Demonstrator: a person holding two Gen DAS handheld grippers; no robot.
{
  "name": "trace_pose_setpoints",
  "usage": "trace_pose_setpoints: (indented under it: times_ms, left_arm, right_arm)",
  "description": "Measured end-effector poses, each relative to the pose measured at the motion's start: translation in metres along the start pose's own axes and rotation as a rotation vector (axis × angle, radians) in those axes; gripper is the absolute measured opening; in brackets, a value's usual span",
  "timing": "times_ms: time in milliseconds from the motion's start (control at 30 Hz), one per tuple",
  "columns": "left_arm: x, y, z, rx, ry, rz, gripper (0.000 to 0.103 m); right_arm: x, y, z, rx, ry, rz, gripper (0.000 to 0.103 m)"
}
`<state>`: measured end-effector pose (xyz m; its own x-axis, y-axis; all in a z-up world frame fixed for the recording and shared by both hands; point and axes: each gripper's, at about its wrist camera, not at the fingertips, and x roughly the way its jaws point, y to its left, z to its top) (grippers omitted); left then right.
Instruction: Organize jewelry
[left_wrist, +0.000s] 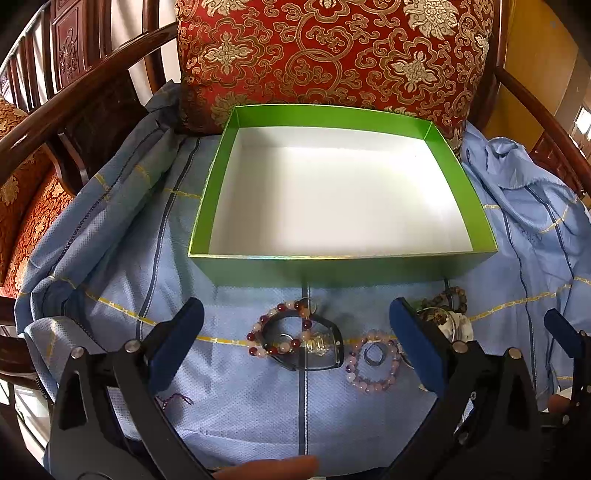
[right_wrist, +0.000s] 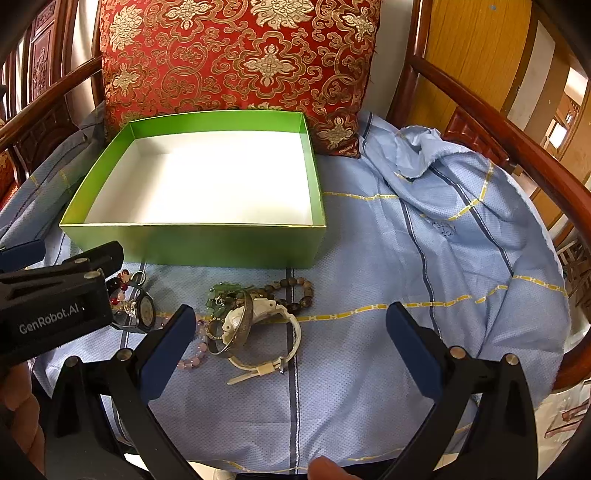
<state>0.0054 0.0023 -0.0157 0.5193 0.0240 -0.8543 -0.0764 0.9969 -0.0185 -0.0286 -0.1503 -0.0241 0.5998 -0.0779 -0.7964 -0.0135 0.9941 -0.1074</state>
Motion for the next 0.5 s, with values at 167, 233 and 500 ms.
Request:
trace_pose_setpoints:
  times_ms: [167,233,500]
  left_arm:
    - [0.002,-0.003,0.0,0.013,0.002,0.004,0.099]
    - [0.002,0.0,0.001,-0.001,-0.009,0.033,0.099]
    - [0.015,0.009,0.003,0.001,0.075,0.003,0.073]
  right_arm:
    - [0.001,0.0,0.0,-0.001,0.0,-0.002,0.101]
    - [0.001,-0.001,0.0,-0.005,-0.004,-0.006,0.101]
    - [-0.006,-0.01,0.004,-0.007,-0.079,-0.032,0.101]
